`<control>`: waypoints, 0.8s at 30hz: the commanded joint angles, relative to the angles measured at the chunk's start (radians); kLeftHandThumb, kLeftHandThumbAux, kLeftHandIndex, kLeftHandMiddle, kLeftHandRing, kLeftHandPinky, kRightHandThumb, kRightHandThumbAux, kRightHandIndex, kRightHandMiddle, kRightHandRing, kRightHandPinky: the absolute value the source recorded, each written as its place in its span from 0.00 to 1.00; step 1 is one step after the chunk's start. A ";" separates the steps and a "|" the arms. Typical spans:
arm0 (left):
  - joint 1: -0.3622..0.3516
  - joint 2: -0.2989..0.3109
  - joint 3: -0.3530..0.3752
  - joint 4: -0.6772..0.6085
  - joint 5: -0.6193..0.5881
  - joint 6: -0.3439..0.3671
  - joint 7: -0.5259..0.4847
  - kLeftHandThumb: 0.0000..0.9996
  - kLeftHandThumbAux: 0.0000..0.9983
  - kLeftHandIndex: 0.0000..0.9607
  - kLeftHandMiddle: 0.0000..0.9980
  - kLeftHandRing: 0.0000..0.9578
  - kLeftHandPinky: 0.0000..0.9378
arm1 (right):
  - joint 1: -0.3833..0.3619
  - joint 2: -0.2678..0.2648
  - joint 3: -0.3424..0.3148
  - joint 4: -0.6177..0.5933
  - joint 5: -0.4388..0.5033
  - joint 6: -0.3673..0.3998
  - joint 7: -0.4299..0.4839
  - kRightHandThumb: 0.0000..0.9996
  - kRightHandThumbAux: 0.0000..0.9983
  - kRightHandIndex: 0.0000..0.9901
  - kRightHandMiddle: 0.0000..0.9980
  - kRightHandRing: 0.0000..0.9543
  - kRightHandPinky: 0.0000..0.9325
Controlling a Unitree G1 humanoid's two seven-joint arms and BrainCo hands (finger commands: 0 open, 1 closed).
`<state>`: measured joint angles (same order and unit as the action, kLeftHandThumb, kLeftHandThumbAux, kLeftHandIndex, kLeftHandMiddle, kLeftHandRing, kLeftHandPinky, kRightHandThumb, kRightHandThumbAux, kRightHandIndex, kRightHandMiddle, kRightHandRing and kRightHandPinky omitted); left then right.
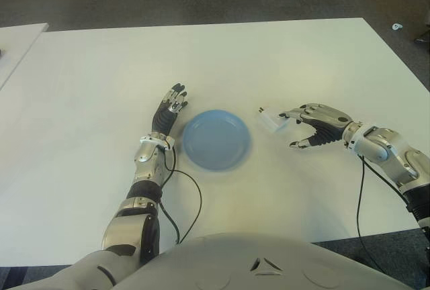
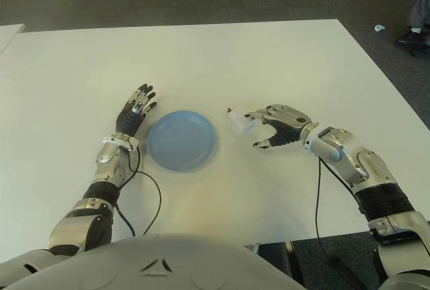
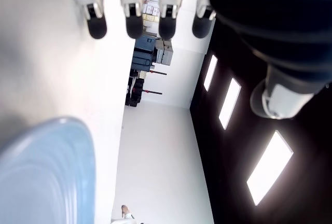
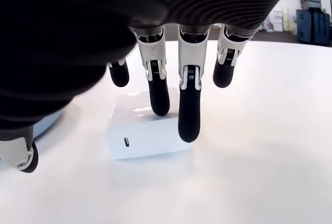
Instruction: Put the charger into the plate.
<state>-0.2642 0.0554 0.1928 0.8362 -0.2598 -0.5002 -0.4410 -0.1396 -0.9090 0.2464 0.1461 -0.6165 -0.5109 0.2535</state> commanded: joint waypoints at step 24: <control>0.025 0.000 0.001 0.046 0.012 0.025 0.011 0.01 0.47 0.00 0.01 0.02 0.06 | 0.173 0.517 -0.131 -0.053 -0.240 0.340 -0.836 0.33 0.19 0.00 0.00 0.00 0.00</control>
<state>-0.2672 0.0564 0.1914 0.8476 -0.2551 -0.5081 -0.4406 0.0447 -0.4142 0.1101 0.0594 -0.8384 -0.1938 -0.5368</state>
